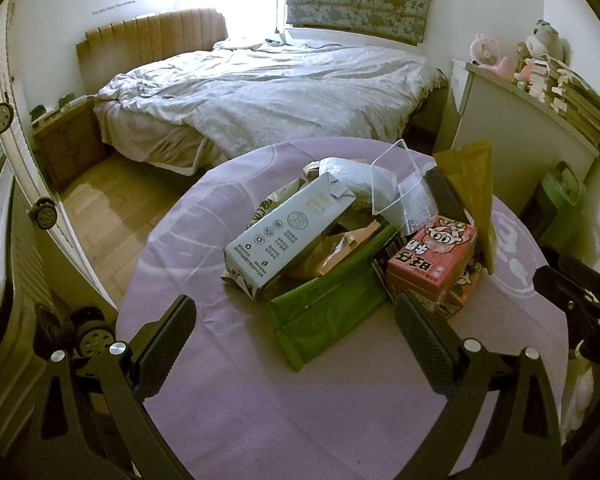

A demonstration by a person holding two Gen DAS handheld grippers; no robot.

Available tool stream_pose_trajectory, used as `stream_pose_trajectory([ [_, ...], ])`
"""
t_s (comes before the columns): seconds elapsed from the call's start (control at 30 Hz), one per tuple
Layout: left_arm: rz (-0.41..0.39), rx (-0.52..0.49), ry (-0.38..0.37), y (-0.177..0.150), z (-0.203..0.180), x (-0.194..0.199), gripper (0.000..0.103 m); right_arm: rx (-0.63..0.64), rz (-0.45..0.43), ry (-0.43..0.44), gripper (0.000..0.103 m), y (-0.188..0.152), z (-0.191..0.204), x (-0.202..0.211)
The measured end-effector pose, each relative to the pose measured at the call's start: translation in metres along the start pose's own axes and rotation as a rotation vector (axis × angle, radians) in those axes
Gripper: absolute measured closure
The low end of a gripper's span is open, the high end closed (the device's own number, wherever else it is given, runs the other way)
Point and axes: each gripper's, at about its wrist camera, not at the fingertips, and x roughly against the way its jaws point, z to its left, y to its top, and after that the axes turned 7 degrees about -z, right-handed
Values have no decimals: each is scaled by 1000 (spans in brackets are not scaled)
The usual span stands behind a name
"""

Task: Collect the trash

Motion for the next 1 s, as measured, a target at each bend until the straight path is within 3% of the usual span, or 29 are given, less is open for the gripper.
stream_pose_trajectory([
  [0.3, 12, 1, -7, 3, 0, -5, 5, 26, 24, -20, 4, -10, -11, -11],
  [0.4, 19, 1, -13, 3, 0, -8, 5, 120, 72, -89, 4, -4, -9, -8],
  [0.47, 23, -1, -32, 2, 1, -10, 5, 122, 78, -82, 4, -2, -10, -10],
  [0.67, 26, 1, -110, 17, 21, -24, 5, -3, 72, 59, 4, 23, -36, -34],
  [0.83, 41, -30, -166, 33, 36, -48, 5, 43, 78, 122, 10, 53, -44, -69],
  [0.9, 67, -66, -185, 35, 36, -62, 8, 32, 127, 141, 18, 57, -48, -83],
  [1.0, 112, -113, -184, 37, 34, -78, 21, 36, 132, 170, 21, 66, -49, -97],
])
